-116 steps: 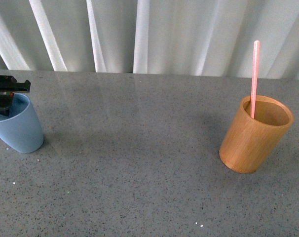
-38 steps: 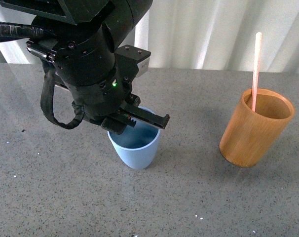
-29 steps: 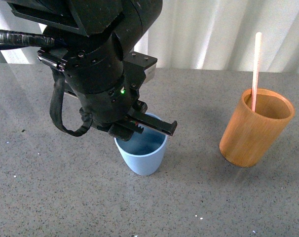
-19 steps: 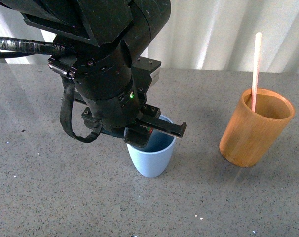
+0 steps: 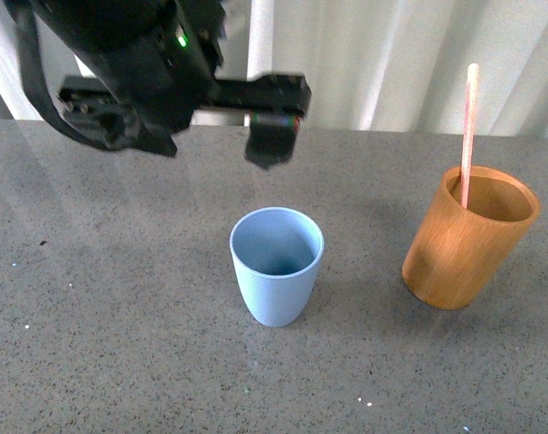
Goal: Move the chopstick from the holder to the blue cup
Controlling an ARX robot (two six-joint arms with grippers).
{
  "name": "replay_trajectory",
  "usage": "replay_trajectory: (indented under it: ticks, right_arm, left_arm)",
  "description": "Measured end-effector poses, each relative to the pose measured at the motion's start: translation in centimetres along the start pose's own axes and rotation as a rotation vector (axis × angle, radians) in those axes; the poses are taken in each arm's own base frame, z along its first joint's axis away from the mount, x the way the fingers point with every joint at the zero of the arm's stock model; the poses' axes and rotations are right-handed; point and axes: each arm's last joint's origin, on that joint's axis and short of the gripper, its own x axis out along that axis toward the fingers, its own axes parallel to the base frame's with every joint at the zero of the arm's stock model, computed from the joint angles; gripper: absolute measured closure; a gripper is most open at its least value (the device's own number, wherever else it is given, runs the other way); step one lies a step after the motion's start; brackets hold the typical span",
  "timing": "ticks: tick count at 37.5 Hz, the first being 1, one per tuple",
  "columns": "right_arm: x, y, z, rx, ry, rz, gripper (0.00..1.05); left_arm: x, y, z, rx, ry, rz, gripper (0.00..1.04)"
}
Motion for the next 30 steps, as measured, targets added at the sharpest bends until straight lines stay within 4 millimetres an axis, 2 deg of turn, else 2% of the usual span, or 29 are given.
replay_trajectory:
  ticks: [5, 9, 14, 18, 21, 25, 27, 30]
  right_arm:
    - [0.0, 0.0, 0.0, 0.0, 0.0, 0.0, 0.1]
    - [0.0, 0.0, 0.0, 0.0, 0.0, 0.0, 0.1]
    - [0.0, 0.0, 0.0, 0.0, 0.0, 0.0, 0.1]
    - [0.0, 0.0, 0.0, 0.0, 0.0, 0.0, 0.1]
    - [0.0, 0.0, 0.0, 0.0, 0.0, 0.0, 0.1]
    - [0.0, 0.0, 0.0, 0.0, 0.0, 0.0, 0.1]
    - [0.0, 0.0, 0.0, 0.0, 0.0, 0.0, 0.1]
    - [0.0, 0.0, 0.0, 0.0, 0.0, -0.001, 0.1]
  left_arm:
    - [-3.2, 2.2, 1.3, -0.027, -0.213, 0.091, 0.07]
    - [-6.0, 4.0, 1.3, -0.079, -0.412, 0.188, 0.07]
    - [-9.5, 6.1, 0.0, -0.171, -0.675, 0.316, 0.07]
    - [-11.8, 7.0, -2.2, -0.217, -0.836, 0.356, 0.07]
    - [-12.2, 7.3, -2.7, -0.229, -0.857, 0.371, 0.07]
    - [-11.3, 7.2, -3.2, -0.193, -0.831, 0.347, 0.09]
    - [-11.2, 7.3, -4.0, -0.135, -0.902, 0.264, 0.19]
    - [-11.6, 7.8, -6.4, -0.097, -0.96, 0.231, 0.37]
